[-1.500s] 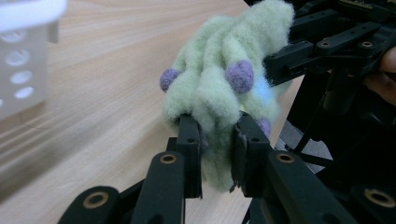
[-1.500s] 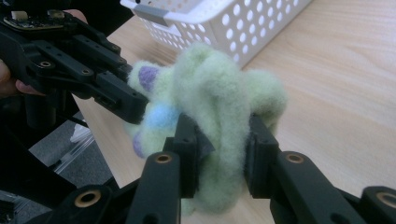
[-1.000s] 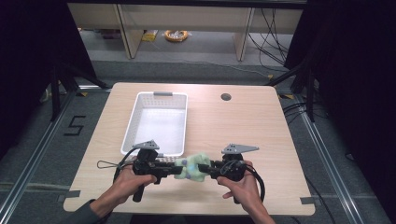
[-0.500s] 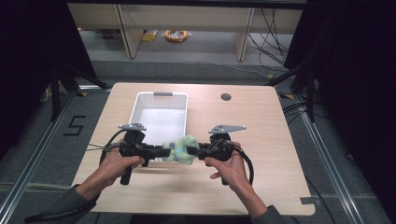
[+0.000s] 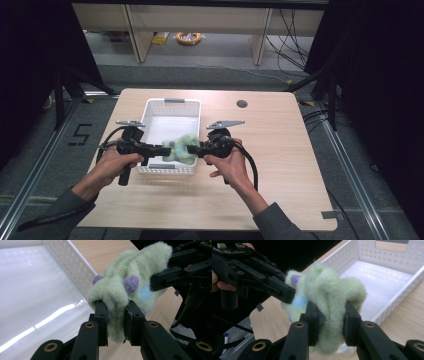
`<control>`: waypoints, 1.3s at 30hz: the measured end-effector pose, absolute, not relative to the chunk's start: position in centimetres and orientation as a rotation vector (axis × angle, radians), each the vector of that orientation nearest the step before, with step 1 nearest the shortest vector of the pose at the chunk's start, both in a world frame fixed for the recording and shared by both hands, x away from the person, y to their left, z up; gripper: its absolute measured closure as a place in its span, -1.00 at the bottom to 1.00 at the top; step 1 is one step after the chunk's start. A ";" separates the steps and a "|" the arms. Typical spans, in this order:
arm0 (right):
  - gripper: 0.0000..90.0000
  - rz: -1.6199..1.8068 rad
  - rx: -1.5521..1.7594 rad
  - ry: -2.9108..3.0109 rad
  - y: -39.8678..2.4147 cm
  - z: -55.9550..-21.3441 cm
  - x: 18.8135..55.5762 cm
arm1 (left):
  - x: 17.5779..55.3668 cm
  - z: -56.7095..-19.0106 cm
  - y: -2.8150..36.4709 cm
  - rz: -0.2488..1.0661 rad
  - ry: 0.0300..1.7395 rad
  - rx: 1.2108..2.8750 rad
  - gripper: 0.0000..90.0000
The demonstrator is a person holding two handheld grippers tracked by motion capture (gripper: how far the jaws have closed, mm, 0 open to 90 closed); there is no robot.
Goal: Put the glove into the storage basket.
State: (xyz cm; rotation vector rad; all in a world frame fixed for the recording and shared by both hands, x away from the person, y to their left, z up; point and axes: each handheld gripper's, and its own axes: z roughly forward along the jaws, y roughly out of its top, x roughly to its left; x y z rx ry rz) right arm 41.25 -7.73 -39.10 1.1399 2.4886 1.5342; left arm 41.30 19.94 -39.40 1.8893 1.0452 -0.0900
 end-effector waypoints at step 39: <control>0.56 1.251 1.354 2.598 -1.0 -44.1 47.3 | 46.7 -44.3 22.8 -0.066 1.264 2.014 0.63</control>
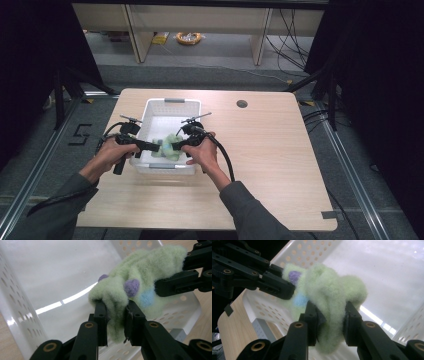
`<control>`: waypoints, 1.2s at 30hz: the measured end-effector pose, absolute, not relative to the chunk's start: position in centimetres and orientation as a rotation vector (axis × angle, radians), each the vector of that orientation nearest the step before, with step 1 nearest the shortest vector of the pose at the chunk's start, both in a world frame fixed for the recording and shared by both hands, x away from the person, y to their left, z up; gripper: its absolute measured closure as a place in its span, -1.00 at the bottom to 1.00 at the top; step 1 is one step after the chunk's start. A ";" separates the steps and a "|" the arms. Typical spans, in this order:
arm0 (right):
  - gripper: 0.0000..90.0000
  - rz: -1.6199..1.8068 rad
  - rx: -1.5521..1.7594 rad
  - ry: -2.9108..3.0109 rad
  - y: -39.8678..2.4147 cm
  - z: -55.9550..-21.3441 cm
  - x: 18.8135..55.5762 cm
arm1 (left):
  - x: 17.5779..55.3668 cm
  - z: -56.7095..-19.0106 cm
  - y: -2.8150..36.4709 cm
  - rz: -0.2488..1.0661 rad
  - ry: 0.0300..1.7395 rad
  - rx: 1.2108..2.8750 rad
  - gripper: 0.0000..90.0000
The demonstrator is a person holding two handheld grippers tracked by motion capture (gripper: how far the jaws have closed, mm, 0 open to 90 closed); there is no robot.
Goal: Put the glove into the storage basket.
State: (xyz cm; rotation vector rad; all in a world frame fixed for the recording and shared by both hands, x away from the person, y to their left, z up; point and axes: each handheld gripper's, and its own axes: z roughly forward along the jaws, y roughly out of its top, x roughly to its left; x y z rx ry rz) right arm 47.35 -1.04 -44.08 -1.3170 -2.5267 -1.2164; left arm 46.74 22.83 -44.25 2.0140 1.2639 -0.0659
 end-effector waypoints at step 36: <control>0.11 -0.944 -1.326 -2.712 0.0 -45.1 48.0 | 47.4 -45.2 21.3 0.005 1.241 2.173 0.14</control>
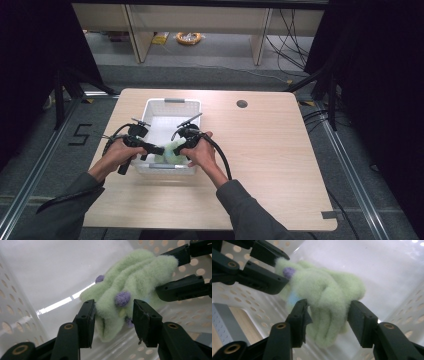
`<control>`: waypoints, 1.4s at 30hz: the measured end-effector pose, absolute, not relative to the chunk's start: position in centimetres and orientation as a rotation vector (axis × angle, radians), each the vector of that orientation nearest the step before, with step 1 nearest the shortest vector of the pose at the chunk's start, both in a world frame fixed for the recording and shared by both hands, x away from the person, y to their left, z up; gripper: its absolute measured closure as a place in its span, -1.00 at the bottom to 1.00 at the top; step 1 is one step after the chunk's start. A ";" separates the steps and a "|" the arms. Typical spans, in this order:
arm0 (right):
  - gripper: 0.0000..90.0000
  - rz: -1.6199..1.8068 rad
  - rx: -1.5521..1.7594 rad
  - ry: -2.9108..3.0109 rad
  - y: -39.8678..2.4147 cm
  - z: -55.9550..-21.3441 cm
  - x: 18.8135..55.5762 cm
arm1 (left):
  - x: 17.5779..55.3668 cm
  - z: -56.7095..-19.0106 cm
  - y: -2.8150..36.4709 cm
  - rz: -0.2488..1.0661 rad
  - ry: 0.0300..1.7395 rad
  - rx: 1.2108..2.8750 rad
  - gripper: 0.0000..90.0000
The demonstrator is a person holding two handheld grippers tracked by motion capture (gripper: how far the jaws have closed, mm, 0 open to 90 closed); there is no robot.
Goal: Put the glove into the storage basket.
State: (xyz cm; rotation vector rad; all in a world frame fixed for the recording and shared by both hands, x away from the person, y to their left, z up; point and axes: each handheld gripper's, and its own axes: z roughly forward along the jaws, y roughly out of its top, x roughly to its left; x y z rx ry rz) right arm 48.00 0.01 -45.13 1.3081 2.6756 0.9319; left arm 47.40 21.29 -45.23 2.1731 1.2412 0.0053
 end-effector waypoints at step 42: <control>-0.18 1.234 1.128 2.494 -10.2 -38.7 43.6 | 40.8 -41.3 17.2 0.012 1.055 2.004 -0.51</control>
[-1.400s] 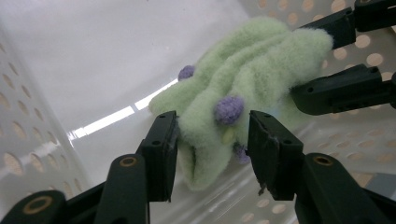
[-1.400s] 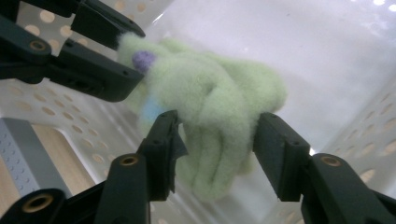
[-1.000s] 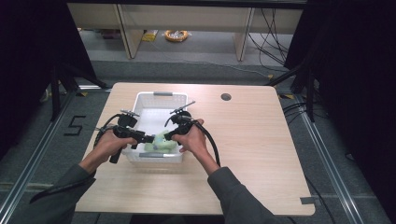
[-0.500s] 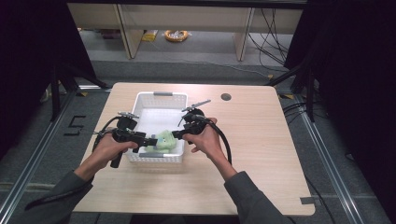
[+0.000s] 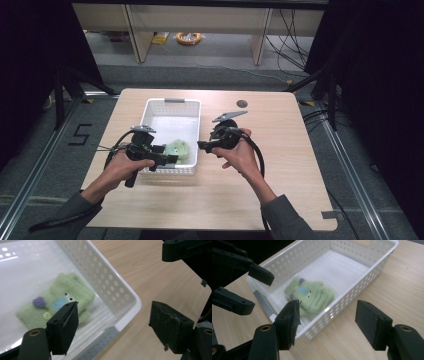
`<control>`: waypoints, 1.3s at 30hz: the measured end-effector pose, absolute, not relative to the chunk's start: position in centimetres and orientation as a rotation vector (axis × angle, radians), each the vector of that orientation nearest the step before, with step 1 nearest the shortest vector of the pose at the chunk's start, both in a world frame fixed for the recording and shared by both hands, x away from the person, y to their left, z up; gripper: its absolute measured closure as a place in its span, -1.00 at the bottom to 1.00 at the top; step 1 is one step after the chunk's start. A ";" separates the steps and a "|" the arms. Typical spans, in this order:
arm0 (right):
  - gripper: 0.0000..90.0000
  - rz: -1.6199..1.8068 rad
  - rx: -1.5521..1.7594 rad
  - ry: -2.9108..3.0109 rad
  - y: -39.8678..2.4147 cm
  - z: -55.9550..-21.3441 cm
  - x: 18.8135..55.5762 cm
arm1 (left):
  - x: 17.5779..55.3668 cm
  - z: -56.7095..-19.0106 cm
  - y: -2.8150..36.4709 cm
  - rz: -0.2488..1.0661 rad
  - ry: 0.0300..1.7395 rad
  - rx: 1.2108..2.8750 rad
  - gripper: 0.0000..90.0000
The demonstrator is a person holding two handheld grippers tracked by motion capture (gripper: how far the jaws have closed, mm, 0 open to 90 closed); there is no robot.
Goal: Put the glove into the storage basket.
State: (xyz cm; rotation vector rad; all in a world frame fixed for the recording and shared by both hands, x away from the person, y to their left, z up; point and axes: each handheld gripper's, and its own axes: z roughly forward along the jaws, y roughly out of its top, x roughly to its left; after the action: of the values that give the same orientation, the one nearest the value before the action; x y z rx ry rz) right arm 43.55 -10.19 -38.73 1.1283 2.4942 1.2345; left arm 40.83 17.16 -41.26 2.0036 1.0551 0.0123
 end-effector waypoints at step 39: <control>-0.26 1.349 1.083 2.415 -16.4 -40.1 37.1 | 34.5 -41.8 11.8 -0.049 0.830 2.000 -0.59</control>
State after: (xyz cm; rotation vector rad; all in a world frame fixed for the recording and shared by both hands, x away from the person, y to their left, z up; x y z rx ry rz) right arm 37.09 -16.37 -40.08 1.0833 2.4146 1.3491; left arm 34.54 11.84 -41.82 1.9999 0.8299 -0.0494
